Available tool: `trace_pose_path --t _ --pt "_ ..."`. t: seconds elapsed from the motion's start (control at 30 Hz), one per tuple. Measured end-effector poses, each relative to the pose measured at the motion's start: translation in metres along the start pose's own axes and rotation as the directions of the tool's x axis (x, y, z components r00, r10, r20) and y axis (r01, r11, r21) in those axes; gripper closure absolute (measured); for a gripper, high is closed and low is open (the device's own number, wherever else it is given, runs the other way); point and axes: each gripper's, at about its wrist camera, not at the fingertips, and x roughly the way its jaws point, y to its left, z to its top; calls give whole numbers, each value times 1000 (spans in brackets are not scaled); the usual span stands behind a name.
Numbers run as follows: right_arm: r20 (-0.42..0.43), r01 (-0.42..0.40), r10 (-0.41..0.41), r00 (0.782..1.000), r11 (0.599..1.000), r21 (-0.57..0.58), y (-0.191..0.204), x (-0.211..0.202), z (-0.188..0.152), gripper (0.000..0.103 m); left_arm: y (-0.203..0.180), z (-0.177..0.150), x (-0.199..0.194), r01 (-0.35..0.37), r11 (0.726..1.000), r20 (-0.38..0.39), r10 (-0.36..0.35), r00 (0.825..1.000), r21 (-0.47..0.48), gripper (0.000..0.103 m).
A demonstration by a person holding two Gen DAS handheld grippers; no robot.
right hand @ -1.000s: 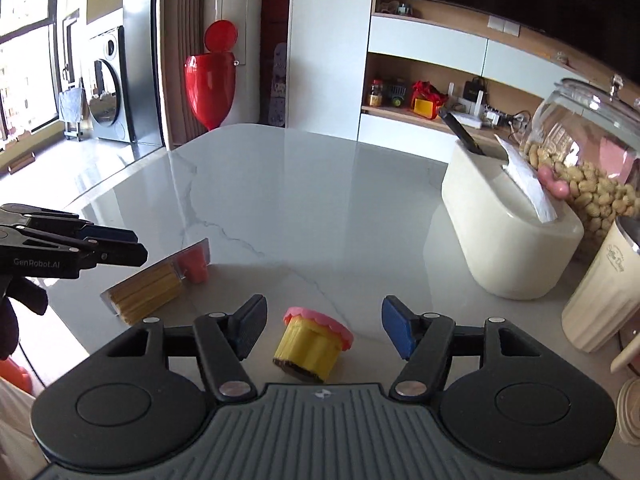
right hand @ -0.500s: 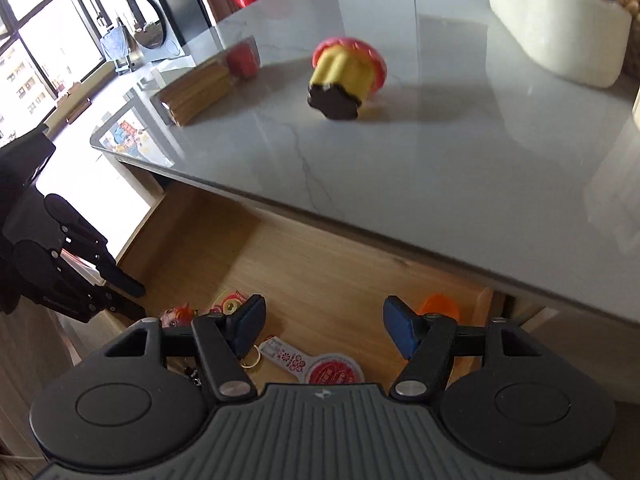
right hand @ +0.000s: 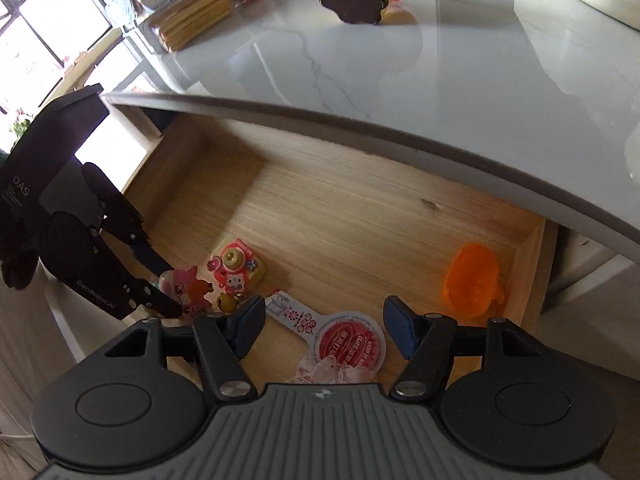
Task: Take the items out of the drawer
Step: 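Grasp the pink cat figure with the left tool while the right grasps the yellow lens toy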
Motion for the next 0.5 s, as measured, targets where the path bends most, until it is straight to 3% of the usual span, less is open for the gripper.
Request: trace_pose_path --t 0.07,0.17,0.33,0.5 --pt "-11 9 -10 1000 1000 -21 2 3 0 37 -2 2 3 -13 1000 -13 13 1000 15 63" --pt "-30 32 -34 999 998 -53 6 8 -1 37 7 -3 -16 -3 1000 77 5 997 -18 65" --pt "-85 60 -77 993 981 -186 28 19 3 37 26 -36 -55 19 998 228 -3 974 -65 65" --pt "-137 8 -60 989 936 -352 69 53 26 37 39 -44 -66 5 992 292 32 956 -126 65"
